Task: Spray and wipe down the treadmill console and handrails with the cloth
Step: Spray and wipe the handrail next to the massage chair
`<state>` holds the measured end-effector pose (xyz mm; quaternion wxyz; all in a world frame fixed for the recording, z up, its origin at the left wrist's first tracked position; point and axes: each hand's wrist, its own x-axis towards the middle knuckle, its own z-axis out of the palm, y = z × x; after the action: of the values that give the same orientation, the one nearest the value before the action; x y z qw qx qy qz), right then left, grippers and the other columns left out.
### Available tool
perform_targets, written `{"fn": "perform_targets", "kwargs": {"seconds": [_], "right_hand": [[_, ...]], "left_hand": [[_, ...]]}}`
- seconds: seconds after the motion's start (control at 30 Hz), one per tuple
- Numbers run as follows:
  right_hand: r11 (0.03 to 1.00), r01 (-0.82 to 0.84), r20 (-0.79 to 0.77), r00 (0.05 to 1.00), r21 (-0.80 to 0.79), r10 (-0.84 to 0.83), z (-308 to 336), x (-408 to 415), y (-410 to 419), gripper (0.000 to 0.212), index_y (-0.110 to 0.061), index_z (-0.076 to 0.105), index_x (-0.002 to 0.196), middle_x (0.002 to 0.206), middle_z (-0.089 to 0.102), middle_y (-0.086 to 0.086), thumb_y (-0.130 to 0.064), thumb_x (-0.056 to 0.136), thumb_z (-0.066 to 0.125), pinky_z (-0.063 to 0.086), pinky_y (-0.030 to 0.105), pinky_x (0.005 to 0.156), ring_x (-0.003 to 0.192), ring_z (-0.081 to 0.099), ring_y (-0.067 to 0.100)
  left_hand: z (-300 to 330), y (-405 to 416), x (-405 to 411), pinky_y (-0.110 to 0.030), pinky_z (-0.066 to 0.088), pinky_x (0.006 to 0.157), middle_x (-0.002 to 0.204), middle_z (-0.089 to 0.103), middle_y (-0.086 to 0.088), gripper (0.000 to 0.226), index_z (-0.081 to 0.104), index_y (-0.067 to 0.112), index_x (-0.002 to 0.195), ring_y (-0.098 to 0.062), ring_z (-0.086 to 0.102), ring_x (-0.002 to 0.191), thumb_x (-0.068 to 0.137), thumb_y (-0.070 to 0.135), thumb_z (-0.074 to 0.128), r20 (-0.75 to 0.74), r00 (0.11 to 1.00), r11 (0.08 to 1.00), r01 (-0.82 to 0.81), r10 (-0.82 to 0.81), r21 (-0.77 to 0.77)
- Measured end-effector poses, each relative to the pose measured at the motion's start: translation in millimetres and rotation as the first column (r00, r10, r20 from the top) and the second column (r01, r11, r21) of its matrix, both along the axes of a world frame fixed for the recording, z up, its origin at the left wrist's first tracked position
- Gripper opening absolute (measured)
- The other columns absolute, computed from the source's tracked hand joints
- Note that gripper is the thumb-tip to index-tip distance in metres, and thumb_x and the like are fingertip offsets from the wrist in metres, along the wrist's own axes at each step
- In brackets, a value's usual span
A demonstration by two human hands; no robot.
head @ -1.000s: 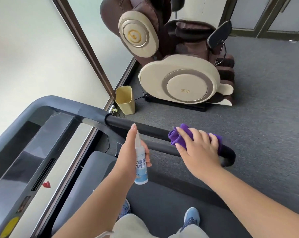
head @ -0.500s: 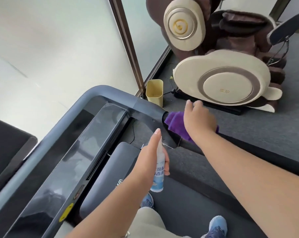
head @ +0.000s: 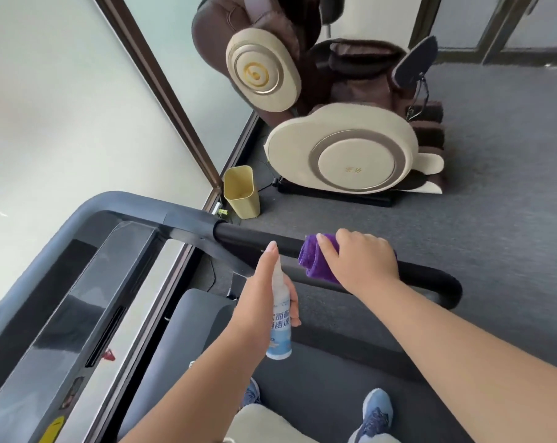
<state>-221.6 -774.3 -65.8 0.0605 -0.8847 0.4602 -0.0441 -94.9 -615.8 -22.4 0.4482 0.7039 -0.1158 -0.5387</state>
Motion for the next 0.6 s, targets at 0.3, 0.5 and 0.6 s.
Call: {"fn": "perform_targets", "kwargs": {"seconds": [0.3, 0.5, 0.6], "right_hand": [[0.696, 0.192, 0.467, 0.616, 0.692, -0.634, -31, -158, -46, 0.034, -0.016, 0.051, 0.068, 0.064, 0.055, -0.001, -0.041, 0.089, 0.040, 0.040, 0.039, 0.060, 0.064, 0.050, 0.023], [0.444, 0.098, 0.384, 0.360, 0.891, -0.850, -49, -171, -57, 0.027, -0.016, 0.066, 0.062, 0.070, 0.061, 0.006, -0.035, 0.073, 0.051, 0.049, 0.050, 0.075, 0.076, 0.053, 0.025], [0.430, 0.092, 0.368, 0.378, 0.898, -0.850, -63, -183, -54, 0.014, -0.027, 0.063, 0.075, 0.091, 0.066, 0.008, -0.033, 0.072, 0.051, 0.052, 0.046, 0.087, 0.090, 0.059, 0.026]], "left_hand": [[-5, -46, -90, -0.043, 0.055, 0.082, 0.060, 0.061, -0.018, 0.091, 0.058, 0.006, 0.060, -0.029, 0.064, 0.054, 0.077, 0.095, 0.046, -0.040, 0.997, 0.998, 0.065, -0.066, -0.016], [-3, -52, -111, -0.042, 0.056, 0.080, 0.060, 0.061, -0.018, 0.089, 0.059, 0.007, 0.060, -0.029, 0.063, 0.053, 0.075, 0.093, 0.047, -0.029, 1.000, 1.000, 0.009, -0.009, 0.021], [-1, -45, -109, -0.039, 0.056, 0.072, 0.058, 0.059, -0.018, 0.089, 0.057, 0.007, 0.057, -0.029, 0.061, 0.052, 0.072, 0.094, 0.051, -0.049, 0.997, 0.998, -0.058, 0.059, 0.017]]}}
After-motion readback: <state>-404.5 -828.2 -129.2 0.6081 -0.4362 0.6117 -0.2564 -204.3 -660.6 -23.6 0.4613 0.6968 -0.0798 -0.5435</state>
